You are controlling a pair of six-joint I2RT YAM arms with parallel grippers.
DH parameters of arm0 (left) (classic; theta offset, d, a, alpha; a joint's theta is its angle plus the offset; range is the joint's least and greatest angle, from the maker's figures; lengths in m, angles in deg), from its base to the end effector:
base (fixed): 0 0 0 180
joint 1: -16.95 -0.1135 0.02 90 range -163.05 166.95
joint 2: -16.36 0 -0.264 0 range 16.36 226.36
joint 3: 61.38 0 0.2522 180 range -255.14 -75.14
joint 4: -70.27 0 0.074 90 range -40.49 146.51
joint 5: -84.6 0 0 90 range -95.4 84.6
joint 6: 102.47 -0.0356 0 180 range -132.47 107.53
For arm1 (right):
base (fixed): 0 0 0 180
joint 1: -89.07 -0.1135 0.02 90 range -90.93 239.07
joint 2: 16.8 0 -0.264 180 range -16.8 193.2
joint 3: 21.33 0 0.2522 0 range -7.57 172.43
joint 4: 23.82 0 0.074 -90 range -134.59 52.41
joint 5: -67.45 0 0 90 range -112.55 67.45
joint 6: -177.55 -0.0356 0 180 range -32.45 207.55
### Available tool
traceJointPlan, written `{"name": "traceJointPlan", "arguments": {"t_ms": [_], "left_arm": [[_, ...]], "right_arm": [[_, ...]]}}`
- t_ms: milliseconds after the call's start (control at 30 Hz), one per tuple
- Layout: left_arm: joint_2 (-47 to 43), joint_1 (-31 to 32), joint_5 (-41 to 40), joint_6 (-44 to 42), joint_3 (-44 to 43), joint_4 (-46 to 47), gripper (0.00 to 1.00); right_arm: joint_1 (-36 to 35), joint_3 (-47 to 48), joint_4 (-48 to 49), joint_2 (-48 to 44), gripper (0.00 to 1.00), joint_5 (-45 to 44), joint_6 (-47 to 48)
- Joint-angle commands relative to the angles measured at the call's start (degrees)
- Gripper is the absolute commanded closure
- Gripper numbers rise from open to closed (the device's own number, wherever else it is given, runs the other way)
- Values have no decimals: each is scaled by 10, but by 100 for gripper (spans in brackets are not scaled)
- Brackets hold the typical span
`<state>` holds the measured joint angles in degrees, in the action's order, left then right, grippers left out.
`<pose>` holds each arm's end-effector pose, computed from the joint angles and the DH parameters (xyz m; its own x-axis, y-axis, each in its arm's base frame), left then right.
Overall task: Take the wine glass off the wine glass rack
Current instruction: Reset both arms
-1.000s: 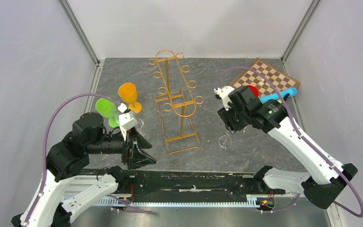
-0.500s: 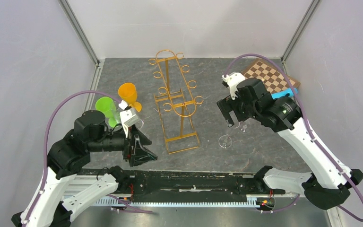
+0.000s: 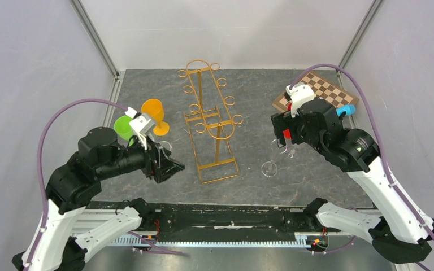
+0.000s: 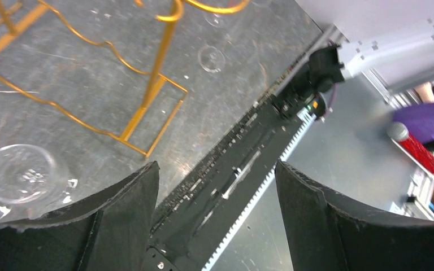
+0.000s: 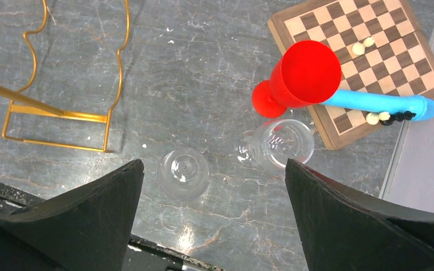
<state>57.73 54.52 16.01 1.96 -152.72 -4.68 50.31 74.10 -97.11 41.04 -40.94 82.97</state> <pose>0.0564 -0.0598 0.4358 -0.5310 0.1158 -0.8394 0.7203 0.5834 -0.3752 0.1371 0.0957 0.4279 -0.4851 -0.2923 -0.8242 -0.3567 0.9266 -0.1187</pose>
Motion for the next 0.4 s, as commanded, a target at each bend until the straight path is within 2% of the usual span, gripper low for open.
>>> {"name": "traceJointPlan", "arguments": {"t_ms": [0, 200, 367], "left_arm": [[1, -3, -96, 49, -38, 14, 19], [-10, -3, -174, 67, -55, 22, 19], [-22, -3, -198, 74, -52, 31, 19]], "right_arm": [[3, -4, 40, -23, 2, -47, -32], [2, 3, 51, -55, 2, -72, -48], [2, -10, 58, -70, 2, -89, -50]]}}
